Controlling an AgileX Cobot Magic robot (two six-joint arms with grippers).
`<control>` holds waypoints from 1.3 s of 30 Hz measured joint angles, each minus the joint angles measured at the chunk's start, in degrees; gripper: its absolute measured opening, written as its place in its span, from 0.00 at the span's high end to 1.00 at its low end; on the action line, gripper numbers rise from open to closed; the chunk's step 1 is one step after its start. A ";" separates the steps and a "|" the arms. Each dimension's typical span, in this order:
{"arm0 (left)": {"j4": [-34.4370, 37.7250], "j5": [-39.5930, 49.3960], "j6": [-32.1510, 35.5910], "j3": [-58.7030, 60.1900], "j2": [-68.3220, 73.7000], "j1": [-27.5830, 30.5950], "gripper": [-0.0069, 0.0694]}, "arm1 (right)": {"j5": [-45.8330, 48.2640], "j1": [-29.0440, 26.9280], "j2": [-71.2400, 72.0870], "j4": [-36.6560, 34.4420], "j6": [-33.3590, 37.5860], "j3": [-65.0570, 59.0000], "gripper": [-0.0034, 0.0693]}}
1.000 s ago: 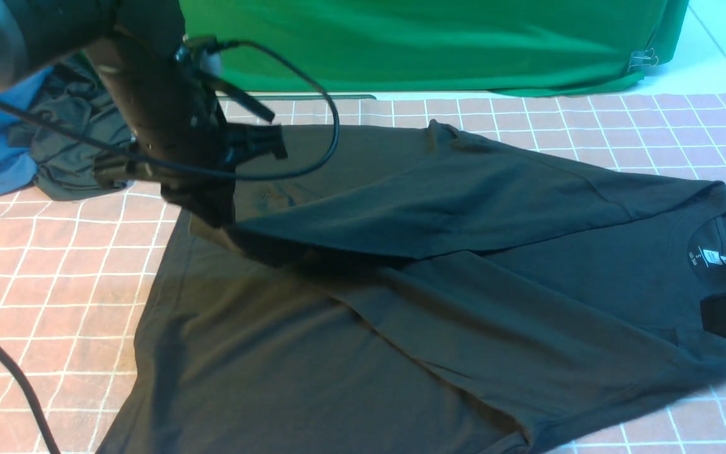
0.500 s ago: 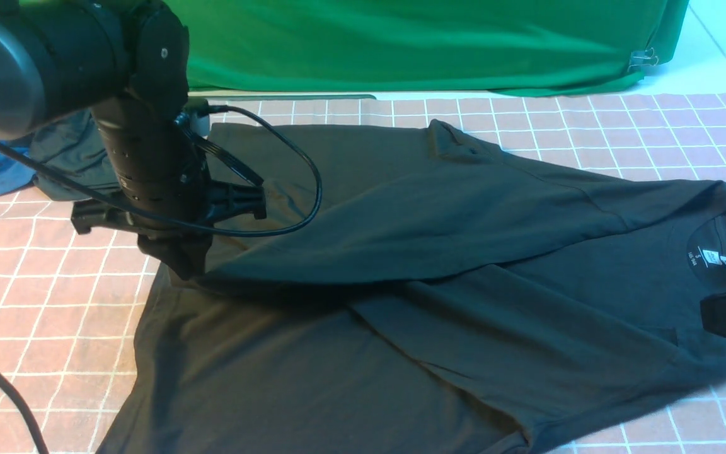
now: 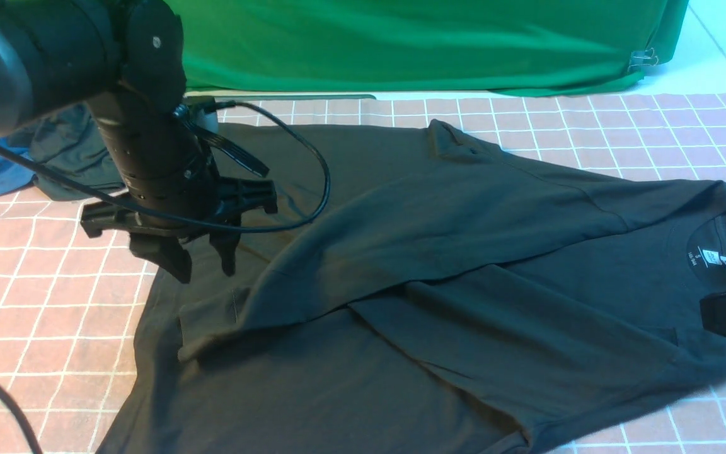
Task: Fold a long-sleeved shirt over a pink coffee tablecloth.
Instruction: 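Fold the left side of the dark shirt inward over its body with the left gripper, then grasp the near edge of the shirt at its hem and shoulder corners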
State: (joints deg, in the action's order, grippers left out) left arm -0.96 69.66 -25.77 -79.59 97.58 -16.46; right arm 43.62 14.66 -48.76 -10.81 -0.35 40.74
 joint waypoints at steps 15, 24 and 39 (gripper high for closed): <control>-7.17 -3.65 -2.58 0.00 4.41 0.52 0.28 | -0.62 0.00 0.00 0.00 -0.59 0.00 0.63; -7.04 -5.85 11.66 0.00 12.35 0.57 0.28 | -0.66 0.00 0.00 0.00 -0.79 0.00 0.63; -4.60 -10.13 20.54 0.00 16.83 0.57 0.28 | -0.66 0.00 0.00 0.00 -0.83 0.00 0.63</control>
State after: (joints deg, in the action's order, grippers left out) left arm -5.55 59.53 -5.23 -79.59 114.41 -15.90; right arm 42.96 14.66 -48.76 -10.81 -1.19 40.74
